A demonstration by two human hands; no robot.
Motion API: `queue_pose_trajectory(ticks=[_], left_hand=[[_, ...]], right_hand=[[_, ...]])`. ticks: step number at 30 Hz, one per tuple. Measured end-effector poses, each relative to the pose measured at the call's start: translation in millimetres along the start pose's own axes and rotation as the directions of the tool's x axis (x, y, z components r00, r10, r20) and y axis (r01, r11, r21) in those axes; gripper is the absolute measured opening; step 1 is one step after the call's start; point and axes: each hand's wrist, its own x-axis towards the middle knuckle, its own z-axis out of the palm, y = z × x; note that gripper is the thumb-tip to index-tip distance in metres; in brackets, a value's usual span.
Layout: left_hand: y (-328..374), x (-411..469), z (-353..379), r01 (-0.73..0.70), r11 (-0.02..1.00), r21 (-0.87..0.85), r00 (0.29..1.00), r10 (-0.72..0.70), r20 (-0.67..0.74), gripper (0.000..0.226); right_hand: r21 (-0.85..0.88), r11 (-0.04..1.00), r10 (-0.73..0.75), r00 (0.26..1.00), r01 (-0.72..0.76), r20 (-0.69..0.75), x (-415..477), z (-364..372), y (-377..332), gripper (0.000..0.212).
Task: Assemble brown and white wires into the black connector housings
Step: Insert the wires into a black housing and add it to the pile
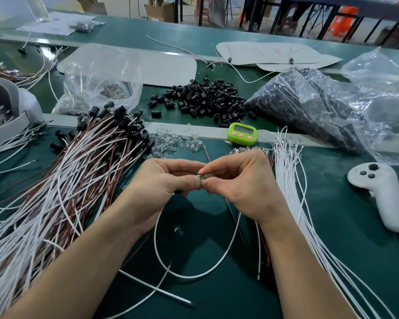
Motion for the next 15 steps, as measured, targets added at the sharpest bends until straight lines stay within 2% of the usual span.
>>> queue_pose_trajectory(ticks=[10, 15], left_hand=[[3.0, 0.7, -6.6, -0.038, 0.998, 0.059, 0.998, 0.035, 0.055, 0.031], [-0.5, -0.6, -5.2, -0.001, 1.000, 0.020, 1.000, 0.001, 0.006, 0.027]], right_hand=[[0.000, 1.000, -0.028, 0.999, 0.028, -0.036, -1.4, 2.6, 0.0, 0.020], [-0.015, 1.000, -0.014, 0.999, 0.014, -0.031, -1.2, 0.1, 0.3, 0.017]])
